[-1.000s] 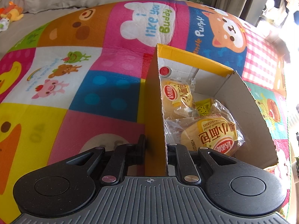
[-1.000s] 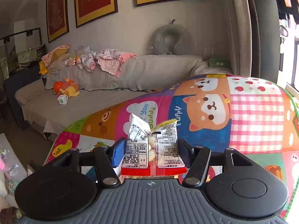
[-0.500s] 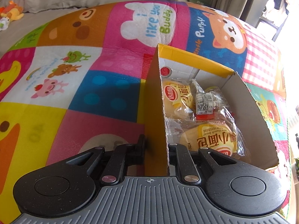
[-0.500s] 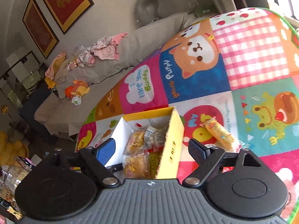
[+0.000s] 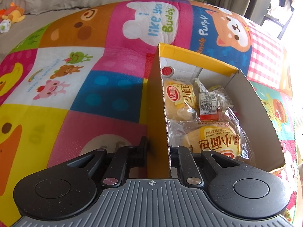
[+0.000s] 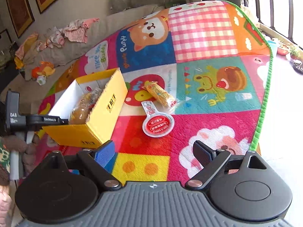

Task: Organize objects
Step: 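Move the right tool to the pink candy bag and grasp it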

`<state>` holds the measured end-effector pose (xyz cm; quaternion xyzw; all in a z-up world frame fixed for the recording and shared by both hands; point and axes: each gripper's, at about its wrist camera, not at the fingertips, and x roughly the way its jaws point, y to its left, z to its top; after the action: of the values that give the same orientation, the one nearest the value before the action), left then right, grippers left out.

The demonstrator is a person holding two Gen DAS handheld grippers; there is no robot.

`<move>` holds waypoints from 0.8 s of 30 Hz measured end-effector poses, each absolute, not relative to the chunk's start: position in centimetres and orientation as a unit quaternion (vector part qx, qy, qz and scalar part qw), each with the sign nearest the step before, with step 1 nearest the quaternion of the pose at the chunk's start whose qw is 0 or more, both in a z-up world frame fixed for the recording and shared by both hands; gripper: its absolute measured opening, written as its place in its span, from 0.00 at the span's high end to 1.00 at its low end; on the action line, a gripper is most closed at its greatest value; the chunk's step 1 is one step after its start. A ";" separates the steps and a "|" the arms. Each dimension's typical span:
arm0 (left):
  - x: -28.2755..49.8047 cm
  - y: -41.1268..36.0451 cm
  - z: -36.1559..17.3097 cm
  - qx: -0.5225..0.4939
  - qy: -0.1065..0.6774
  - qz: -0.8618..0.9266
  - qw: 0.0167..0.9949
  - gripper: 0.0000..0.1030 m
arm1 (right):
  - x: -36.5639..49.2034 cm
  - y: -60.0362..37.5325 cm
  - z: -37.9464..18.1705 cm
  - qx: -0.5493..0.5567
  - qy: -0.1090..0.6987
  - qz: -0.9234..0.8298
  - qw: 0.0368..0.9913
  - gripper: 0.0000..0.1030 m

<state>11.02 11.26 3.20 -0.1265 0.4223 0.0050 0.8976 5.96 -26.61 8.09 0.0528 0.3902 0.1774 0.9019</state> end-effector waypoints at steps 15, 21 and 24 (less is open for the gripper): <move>10.9 11.2 3.3 -0.123 0.424 0.006 0.897 0.86 | -0.1 -25.0 5.7 -0.019 0.399 0.210 0.892 0.13; 10.9 11.2 3.3 -0.123 0.424 0.006 0.897 0.86 | -0.7 -24.0 4.2 -0.053 0.418 0.214 0.881 0.12; 10.9 11.2 3.3 -0.123 0.424 0.006 0.897 0.86 | -1.0 -23.7 3.6 -0.088 0.415 0.199 0.884 0.12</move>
<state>10.94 11.17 3.29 -0.1227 0.4239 0.0058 0.8973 -0.98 -23.67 3.58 -0.0876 0.4149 0.1989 0.8835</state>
